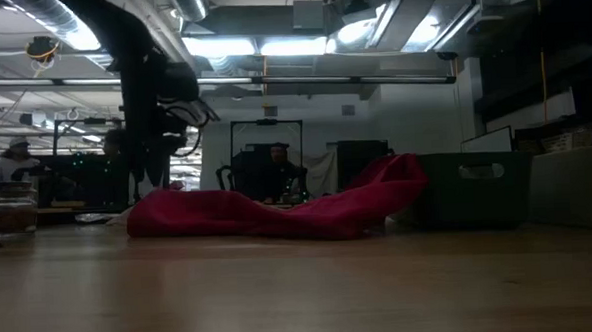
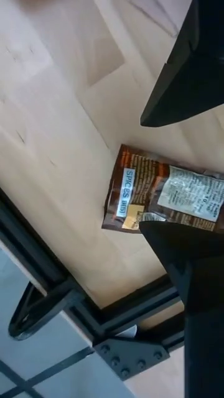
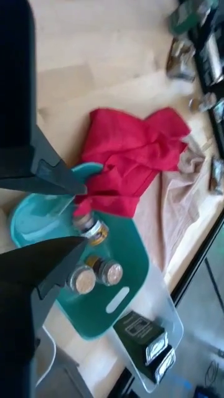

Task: Sort spices by type
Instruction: Put the top orange pouch seasoning into the light blue bin

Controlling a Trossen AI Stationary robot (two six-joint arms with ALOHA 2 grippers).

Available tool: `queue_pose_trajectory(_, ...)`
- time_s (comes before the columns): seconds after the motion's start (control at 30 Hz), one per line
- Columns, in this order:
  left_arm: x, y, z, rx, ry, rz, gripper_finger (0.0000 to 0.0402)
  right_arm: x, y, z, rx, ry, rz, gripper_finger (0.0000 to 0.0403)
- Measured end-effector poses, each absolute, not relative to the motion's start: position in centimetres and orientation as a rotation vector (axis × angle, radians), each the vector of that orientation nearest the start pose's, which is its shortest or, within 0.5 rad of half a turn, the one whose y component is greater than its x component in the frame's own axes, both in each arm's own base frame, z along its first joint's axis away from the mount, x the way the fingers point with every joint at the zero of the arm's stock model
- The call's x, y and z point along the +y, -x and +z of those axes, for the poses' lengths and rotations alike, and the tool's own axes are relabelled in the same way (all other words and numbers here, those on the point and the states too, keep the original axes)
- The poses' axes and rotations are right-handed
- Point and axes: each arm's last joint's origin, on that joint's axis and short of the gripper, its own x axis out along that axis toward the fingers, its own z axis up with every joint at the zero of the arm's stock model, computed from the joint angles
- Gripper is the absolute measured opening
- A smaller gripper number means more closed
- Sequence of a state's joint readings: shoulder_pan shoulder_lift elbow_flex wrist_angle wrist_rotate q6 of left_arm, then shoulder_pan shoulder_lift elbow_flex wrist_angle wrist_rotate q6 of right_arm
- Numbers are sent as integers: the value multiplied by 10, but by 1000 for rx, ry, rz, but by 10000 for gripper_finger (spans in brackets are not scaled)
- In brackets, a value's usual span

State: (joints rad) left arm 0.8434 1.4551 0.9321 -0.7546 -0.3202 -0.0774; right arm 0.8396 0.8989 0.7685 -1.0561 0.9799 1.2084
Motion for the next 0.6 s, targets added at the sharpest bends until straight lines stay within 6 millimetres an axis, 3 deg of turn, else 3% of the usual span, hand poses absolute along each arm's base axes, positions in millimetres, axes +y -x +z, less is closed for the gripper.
queue_pose_trajectory(0.6, 187, -142, 159, 1355, 441, 993, 242, 68, -151, 270, 587, -118, -393, 120)
